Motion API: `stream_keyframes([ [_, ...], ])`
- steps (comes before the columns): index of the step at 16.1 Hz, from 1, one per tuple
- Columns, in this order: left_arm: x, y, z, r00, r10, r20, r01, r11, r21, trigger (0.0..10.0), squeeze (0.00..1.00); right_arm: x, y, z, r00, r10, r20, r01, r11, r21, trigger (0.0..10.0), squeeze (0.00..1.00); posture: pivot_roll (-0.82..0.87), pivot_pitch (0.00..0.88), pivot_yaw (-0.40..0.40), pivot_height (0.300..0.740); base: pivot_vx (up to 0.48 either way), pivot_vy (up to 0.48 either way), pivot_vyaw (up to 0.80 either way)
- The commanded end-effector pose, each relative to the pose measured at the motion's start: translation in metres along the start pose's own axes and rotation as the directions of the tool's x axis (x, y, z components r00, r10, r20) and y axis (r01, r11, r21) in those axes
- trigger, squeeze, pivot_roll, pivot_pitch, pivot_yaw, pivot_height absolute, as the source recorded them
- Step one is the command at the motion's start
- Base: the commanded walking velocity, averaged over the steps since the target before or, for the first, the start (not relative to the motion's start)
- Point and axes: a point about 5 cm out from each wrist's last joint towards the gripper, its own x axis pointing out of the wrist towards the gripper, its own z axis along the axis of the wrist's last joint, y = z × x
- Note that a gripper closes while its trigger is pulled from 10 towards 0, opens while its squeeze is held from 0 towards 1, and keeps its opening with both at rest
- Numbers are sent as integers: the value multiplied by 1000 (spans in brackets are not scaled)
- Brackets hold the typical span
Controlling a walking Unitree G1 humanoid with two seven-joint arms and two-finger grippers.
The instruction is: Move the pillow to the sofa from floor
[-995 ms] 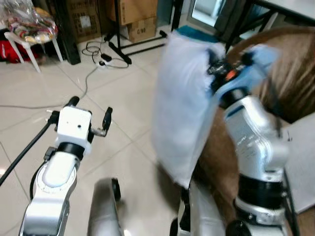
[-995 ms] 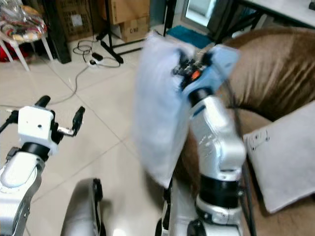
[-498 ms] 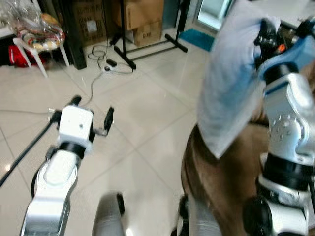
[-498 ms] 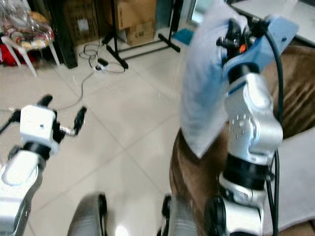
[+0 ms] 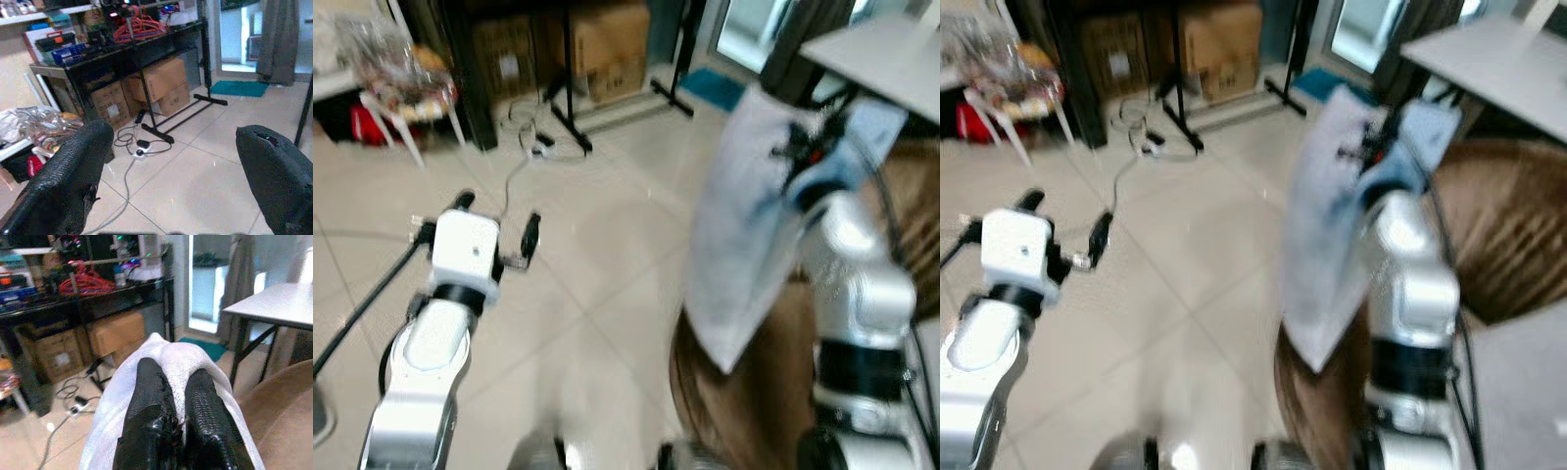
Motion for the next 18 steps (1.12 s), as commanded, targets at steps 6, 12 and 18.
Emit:
stream_keyframes([
  [6,-1,1,2,999,33,13,-34,999,6,10000,153,-28,20,-51,983,116,-139,-110,992,55,10000,0,131,0,-134,740,0,0,0],
  [12,-2,0,4,999,27,18,-27,1000,-11,10000,141,-36,23,-68,970,140,-197,-127,989,79,10000,0,127,0,-129,740,0,0,-133],
  [18,-1,3,3,999,42,8,-42,999,-24,10000,145,-39,22,-72,971,116,-208,-96,990,105,10000,0,132,0,-128,740,0,0,-800],
])
